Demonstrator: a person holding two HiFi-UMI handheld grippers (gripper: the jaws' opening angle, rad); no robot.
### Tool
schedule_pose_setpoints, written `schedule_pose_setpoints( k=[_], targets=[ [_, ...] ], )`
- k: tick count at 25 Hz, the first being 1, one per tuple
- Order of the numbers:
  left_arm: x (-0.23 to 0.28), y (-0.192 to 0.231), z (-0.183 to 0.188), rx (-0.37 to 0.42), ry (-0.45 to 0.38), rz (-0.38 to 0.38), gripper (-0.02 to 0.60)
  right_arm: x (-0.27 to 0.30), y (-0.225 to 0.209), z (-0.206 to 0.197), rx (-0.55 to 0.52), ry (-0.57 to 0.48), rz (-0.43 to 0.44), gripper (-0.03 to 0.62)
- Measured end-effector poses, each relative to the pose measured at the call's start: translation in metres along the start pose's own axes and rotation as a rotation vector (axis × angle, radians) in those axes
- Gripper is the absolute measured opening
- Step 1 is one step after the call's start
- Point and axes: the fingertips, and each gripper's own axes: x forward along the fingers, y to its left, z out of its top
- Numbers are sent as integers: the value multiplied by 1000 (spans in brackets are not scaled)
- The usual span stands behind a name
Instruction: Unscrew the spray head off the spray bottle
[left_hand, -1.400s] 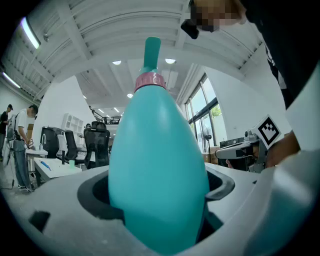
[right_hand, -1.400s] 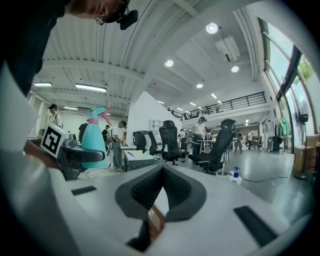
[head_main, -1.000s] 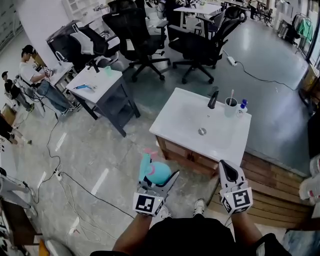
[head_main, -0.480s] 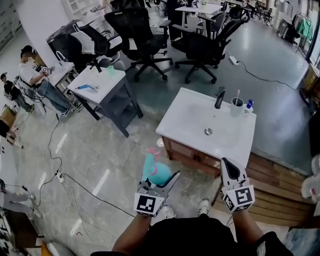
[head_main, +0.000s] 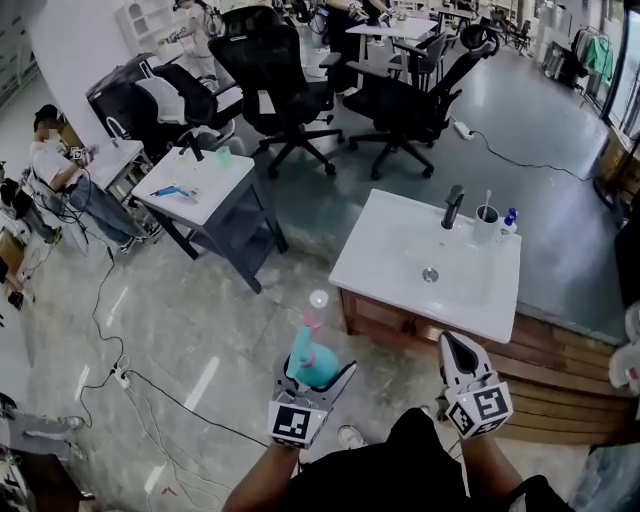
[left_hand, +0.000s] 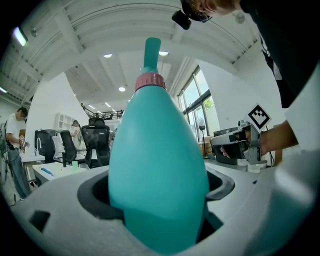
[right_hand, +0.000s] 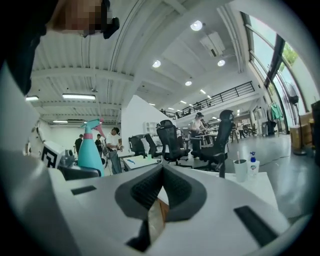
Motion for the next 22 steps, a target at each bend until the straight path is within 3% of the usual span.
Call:
schedule_pose_setpoints(
  k=[9,16,22],
  targets=[
    [34,29,-6,-9,3,-39,453,41,-11,1,2,7,-27,6],
    [93,42,-17,54,28,-67,453,82,-53,6,-26,1,-36,6],
    [151,39,-7,57,48,-77,453,106,-98,14,23,-2,-26,6]
  ],
)
